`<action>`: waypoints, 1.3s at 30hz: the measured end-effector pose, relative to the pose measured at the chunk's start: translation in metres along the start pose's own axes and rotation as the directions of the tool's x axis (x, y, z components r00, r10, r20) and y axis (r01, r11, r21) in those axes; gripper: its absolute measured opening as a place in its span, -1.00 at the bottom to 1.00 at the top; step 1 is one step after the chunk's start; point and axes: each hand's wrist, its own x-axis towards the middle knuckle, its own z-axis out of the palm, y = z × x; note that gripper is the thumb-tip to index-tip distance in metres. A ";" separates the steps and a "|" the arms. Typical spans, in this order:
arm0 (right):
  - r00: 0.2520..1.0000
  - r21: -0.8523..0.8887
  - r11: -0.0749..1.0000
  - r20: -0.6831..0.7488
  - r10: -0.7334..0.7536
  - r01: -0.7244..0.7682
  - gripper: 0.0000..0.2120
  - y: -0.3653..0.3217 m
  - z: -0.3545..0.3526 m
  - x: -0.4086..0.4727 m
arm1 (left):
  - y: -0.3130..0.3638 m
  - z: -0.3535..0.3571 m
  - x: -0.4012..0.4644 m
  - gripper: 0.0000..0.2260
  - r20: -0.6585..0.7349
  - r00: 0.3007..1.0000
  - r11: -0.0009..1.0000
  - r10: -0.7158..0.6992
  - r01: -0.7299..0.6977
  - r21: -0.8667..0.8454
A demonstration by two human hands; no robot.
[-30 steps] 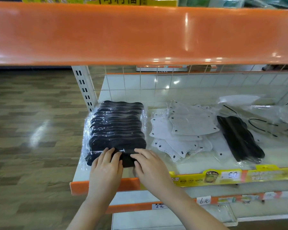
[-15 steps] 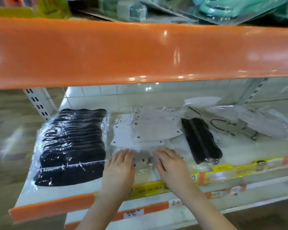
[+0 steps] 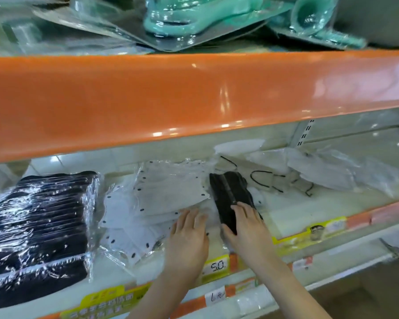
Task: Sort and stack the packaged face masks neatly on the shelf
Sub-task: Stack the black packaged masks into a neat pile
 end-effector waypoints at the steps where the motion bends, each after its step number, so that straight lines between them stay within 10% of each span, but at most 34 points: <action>1: 1.000 -0.003 1.000 0.003 0.006 -0.006 -0.44 0.002 0.001 0.000 | 0.004 0.003 0.002 -0.64 0.022 1.000 1.000 -0.002 0.002 -0.004; 21: 0.975 0.282 0.959 -0.205 0.080 -0.019 -0.85 0.008 0.008 -0.003 | 0.005 0.019 0.002 -0.66 -0.041 0.999 0.999 0.033 -0.032 0.034; 29: 0.979 0.392 0.899 -0.138 -0.153 0.195 -0.67 -0.001 -0.030 0.005 | 0.010 -0.019 0.003 -0.73 -0.377 0.865 0.942 0.331 -0.326 0.079; 35: 0.945 0.424 0.849 -0.223 -0.239 0.315 -0.81 -0.017 -0.051 0.010 | -0.023 -0.050 0.013 -0.53 -0.310 0.924 0.972 0.224 -0.190 0.139; 39: 0.912 0.465 0.794 -0.306 -0.272 0.393 -0.80 -0.032 -0.058 0.013 | -0.052 -0.058 0.009 -0.90 -0.296 0.943 0.980 0.150 -0.101 0.172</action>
